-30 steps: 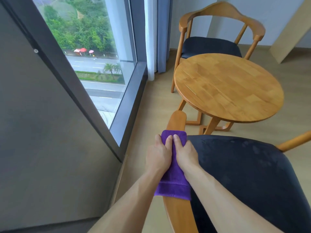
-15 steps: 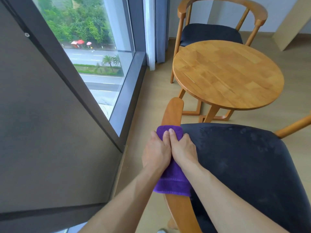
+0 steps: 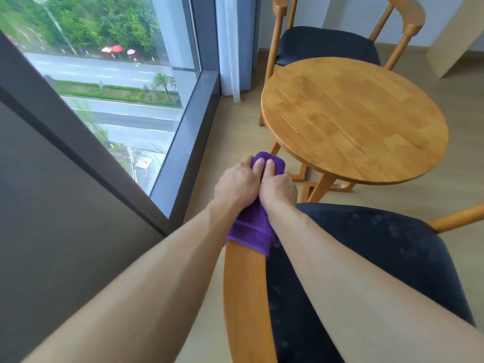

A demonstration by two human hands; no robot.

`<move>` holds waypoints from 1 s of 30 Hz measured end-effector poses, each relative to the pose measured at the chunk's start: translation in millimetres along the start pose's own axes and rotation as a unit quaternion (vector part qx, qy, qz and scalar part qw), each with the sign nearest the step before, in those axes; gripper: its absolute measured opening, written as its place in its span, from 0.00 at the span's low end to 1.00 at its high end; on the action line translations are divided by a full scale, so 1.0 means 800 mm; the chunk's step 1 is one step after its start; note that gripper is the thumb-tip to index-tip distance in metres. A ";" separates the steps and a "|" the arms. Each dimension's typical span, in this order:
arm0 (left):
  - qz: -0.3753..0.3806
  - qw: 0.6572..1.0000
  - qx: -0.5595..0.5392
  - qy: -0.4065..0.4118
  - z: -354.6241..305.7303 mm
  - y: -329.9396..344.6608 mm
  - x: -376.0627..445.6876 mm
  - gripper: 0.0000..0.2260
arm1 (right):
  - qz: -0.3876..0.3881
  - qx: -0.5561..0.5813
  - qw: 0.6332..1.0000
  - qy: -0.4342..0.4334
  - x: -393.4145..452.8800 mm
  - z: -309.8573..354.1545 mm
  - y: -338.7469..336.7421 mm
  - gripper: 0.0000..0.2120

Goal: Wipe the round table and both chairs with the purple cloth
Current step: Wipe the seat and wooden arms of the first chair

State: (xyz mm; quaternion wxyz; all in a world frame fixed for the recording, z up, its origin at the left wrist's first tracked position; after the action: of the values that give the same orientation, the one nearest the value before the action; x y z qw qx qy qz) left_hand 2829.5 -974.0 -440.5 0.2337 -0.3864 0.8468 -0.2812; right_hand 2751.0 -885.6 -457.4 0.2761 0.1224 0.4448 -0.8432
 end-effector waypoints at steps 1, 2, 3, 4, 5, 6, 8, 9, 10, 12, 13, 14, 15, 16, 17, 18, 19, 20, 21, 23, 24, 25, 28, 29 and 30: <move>-0.018 1.000 -0.001 -0.013 0.005 0.000 -0.001 0.21 | 0.001 -0.001 1.000 0.001 -0.003 -0.002 0.000 0.33; -0.037 0.999 -0.017 -0.033 0.010 -0.002 -0.007 0.22 | 0.002 0.001 1.000 0.001 -0.006 -0.004 0.000 0.33; -0.053 0.997 -0.033 -0.052 0.013 -0.004 -0.013 0.22 | 0.003 0.003 1.000 0.001 -0.011 -0.008 0.000 0.32; -0.061 0.996 -0.034 -0.055 0.015 -0.005 -0.021 0.21 | 0.006 0.003 1.000 0.000 -0.017 -0.012 0.000 0.32; -0.062 0.997 -0.021 -0.044 0.014 -0.004 -0.030 0.21 | 0.010 0.002 1.000 0.000 -0.024 -0.016 0.001 0.32; -0.059 0.998 -0.006 -0.032 0.015 -0.002 -0.040 0.21 | 0.014 0.000 1.000 -0.004 -0.033 -0.020 0.002 0.32; -0.061 0.998 0.002 -0.026 0.023 -0.002 -0.062 0.21 | 0.025 -0.006 1.000 -0.014 -0.053 -0.030 0.004 0.32; -0.064 0.997 -0.010 -0.036 0.028 -0.002 -0.078 0.20 | 0.032 -0.012 0.999 -0.019 -0.064 -0.036 0.004 0.32; -0.070 0.996 -0.030 -0.051 0.034 -0.002 -0.095 0.19 | 0.039 -0.020 0.999 -0.025 -0.075 -0.043 0.006 0.32; -0.092 0.991 -0.068 -0.074 0.038 -0.005 -0.137 0.17 | 0.054 -0.038 0.997 -0.039 -0.100 -0.056 0.007 0.32; -0.101 0.989 -0.079 -0.078 0.039 -0.005 -0.158 0.16 | 0.061 -0.046 0.996 -0.047 -0.112 -0.064 0.008 0.32; -0.111 0.986 -0.089 -0.085 0.041 -0.004 -0.178 0.16 | 0.068 -0.055 0.995 -0.056 -0.124 -0.072 0.009 0.32; -0.121 0.983 -0.098 -0.099 0.044 -0.003 -0.199 0.16 | 0.076 -0.063 0.993 -0.064 -0.137 -0.080 0.009 0.32; -0.129 0.980 -0.106 -0.112 0.047 -0.001 -0.220 0.17 | 0.083 -0.070 0.991 -0.072 -0.150 -0.090 0.009 0.32; -0.137 0.976 -0.114 -0.122 0.049 0.003 -0.241 0.17 | 0.091 -0.078 0.990 -0.078 -0.163 -0.100 0.008 0.32; -0.145 0.973 -0.121 -0.133 0.050 0.009 -0.263 0.17 | 0.100 -0.088 0.987 -0.085 -0.176 -0.112 0.007 0.33; -0.152 0.969 -0.126 -0.148 0.051 0.015 -0.286 0.17 | 0.111 -0.098 0.985 -0.092 -0.189 -0.124 0.006 0.34; -0.160 0.965 -0.134 -0.162 0.052 0.021 -0.308 0.17 | 0.120 -0.108 0.982 -0.099 -0.201 -0.137 0.006 0.34; -0.170 0.959 -0.145 -0.176 0.053 0.028 -0.328 0.17 | 0.129 -0.119 0.979 -0.107 -0.211 -0.150 0.004 0.34; -0.192 0.945 -0.165 -0.205 0.054 0.042 -0.365 0.16 | 0.142 -0.139 0.972 -0.124 -0.229 -0.173 -0.001 0.35; -0.205 0.939 -0.173 -0.213 0.054 0.048 -0.379 0.15 | 0.145 -0.149 0.969 -0.133 -0.235 -0.182 -0.003 0.35; -0.218 0.935 -0.178 -0.217 0.054 0.053 -0.392 0.15 | 0.148 -0.160 0.966 -0.142 -0.241 -0.190 -0.005 0.35; -0.241 0.929 -0.172 -0.224 0.050 0.070 -0.424 0.15 | 0.158 -0.190 0.953 -0.174 -0.258 -0.211 -0.014 0.35; -0.252 0.924 -0.175 -0.226 0.048 0.075 -0.433 0.16 | 0.164 -0.195 0.949 -0.187 -0.262 -0.217 -0.017 0.34; -0.266 0.919 -0.181 -0.227 0.045 0.080 -0.443 0.17 | 0.172 -0.200 0.944 -0.199 -0.266 -0.223 -0.019 0.34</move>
State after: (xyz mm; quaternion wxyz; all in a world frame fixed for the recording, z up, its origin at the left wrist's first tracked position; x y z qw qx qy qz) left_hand 3027.9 -671.5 -446.1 0.2624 -0.6867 0.6733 -0.0794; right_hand 2909.0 -656.7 -453.3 0.5183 -0.0309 0.5129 -0.6836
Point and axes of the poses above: each hand's wrist, its own x-axis towards the middle knuckle, its own y-axis out of the palm, z = x × y, the point moved 8 cm from there along x, towards the middle knuckle, and after that the axes turned 8 degrees about -x, right-handed, at the moved point
